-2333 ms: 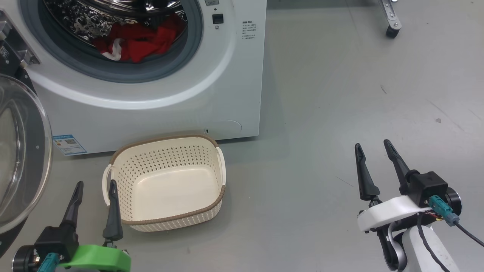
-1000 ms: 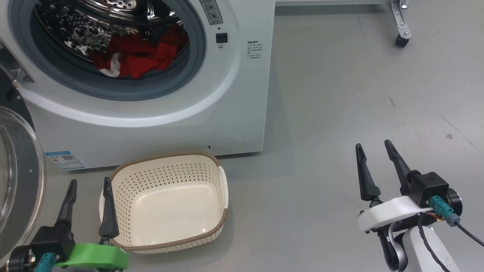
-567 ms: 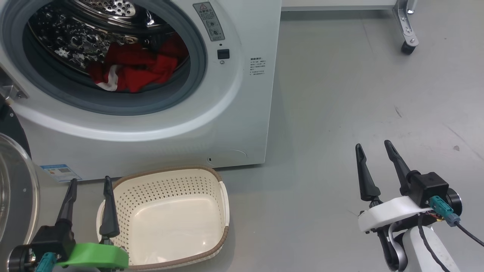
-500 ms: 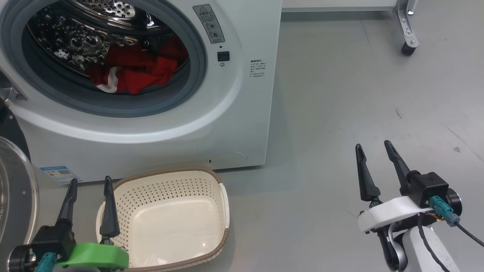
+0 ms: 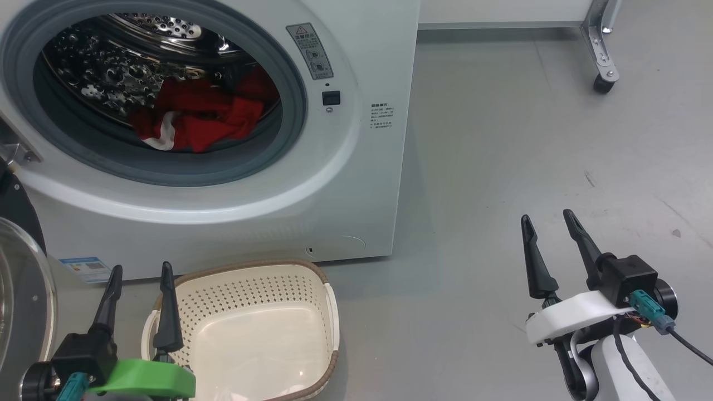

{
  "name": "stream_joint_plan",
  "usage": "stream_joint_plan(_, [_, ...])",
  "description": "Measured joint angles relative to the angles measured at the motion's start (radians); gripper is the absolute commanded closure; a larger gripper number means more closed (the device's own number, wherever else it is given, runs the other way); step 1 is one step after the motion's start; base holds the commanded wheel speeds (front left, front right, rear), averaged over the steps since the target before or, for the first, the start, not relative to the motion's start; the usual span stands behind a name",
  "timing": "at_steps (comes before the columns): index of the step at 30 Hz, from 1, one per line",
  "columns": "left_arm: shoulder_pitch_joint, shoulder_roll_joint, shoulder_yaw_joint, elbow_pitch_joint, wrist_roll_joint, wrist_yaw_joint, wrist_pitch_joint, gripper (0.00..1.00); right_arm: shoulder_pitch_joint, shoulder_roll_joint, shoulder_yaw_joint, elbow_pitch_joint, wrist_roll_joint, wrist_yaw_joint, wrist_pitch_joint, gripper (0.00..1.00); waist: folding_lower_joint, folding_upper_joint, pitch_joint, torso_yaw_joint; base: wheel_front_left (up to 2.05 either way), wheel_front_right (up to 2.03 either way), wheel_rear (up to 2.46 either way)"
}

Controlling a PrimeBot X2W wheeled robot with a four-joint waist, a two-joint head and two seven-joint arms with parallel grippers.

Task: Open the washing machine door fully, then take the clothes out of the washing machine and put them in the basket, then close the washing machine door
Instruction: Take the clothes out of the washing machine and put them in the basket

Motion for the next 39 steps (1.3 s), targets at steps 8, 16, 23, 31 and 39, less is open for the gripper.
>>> stream_joint_plan(8, [0.002, 0.000, -0.012, 0.004, -0.028, -0.001, 0.000, 0.00, 0.002, 0.000, 0.004, 0.005, 0.000, 0.000, 0.000, 0.00, 0.0000, 0.0000, -0.002, 0.001, 0.00, 0.00, 0.00])
stream_joint_plan(16, [0.003, 0.000, -0.029, 0.004, -0.028, -0.010, 0.000, 0.00, 0.002, 0.000, 0.007, 0.005, 0.000, 0.000, 0.000, 0.00, 0.0000, 0.0000, 0.005, -0.001, 0.00, 0.00, 0.00])
stream_joint_plan(23, [0.003, 0.000, -0.036, 0.005, -0.028, -0.010, 0.000, 0.00, 0.002, 0.000, 0.013, 0.003, 0.000, 0.000, 0.000, 0.00, 0.0000, 0.0000, 0.035, -0.003, 0.00, 0.00, 0.00])
stream_joint_plan(31, [0.003, 0.001, -0.063, 0.034, -0.052, -0.019, 0.000, 0.00, 0.001, 0.000, 0.016, 0.004, 0.000, 0.000, 0.000, 0.00, 0.0000, 0.0000, 0.085, -0.006, 0.00, 0.00, 0.00])
stream_joint_plan(39, [-0.005, 0.001, -0.081, 0.089, -0.062, -0.022, 0.000, 0.00, -0.010, 0.000, 0.027, 0.003, 0.000, 0.000, 0.000, 0.00, 0.0000, 0.0000, 0.142, -0.012, 0.00, 0.00, 0.00])
